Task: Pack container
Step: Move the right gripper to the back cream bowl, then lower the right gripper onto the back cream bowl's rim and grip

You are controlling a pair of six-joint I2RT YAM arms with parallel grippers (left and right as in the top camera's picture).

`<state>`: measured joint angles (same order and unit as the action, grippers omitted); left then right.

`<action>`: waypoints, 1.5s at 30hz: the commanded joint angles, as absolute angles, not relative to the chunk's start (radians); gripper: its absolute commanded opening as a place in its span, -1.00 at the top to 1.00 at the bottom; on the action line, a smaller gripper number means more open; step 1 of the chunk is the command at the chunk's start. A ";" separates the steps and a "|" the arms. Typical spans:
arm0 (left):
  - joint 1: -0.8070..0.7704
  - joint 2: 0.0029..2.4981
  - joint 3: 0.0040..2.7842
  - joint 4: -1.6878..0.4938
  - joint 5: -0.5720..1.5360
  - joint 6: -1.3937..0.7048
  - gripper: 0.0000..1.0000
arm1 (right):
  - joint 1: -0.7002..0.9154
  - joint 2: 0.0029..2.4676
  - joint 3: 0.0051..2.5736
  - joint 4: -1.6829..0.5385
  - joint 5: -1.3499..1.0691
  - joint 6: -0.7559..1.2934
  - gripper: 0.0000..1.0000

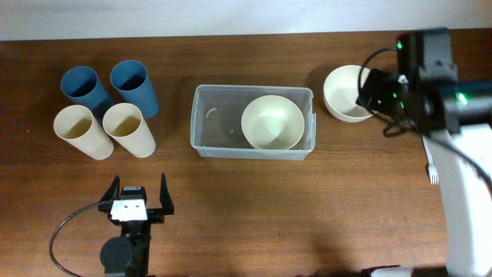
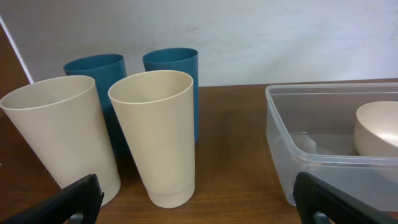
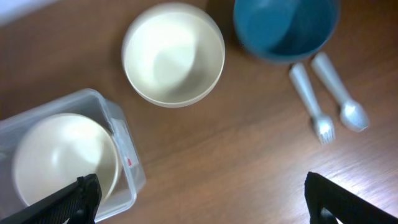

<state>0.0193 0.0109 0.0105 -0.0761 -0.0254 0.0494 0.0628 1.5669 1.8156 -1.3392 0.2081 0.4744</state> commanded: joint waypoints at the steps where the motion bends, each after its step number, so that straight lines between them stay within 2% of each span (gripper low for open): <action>1: 0.023 0.005 0.009 -0.083 -0.021 0.057 -1.00 | -0.025 1.668 1.810 -1.341 0.013 0.485 -0.98; 6: 0.023 0.005 0.009 -0.083 -0.021 0.057 -1.00 | -0.160 1.802 1.810 -1.299 -0.207 0.559 -0.98; 11: 0.023 0.005 0.009 -0.083 -0.021 0.057 -0.99 | -0.212 1.848 1.790 -1.176 -0.336 0.556 -0.98; 18: 0.023 0.005 0.009 -0.083 -0.021 0.057 -1.00 | -0.197 1.848 1.592 -0.961 -0.273 0.654 -0.98; 25: 0.023 0.005 0.009 -0.083 -0.021 0.057 -0.99 | -0.204 1.849 1.403 -0.729 -0.280 0.667 -0.97; 45: 0.023 0.005 0.009 -0.083 -0.021 0.057 -0.99 | -0.204 1.983 1.361 -0.672 -0.252 0.690 -0.97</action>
<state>0.0193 0.0109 0.0105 -0.0765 -0.0254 0.0494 -0.2024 1.9697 1.3693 -0.6754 -0.2718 0.6765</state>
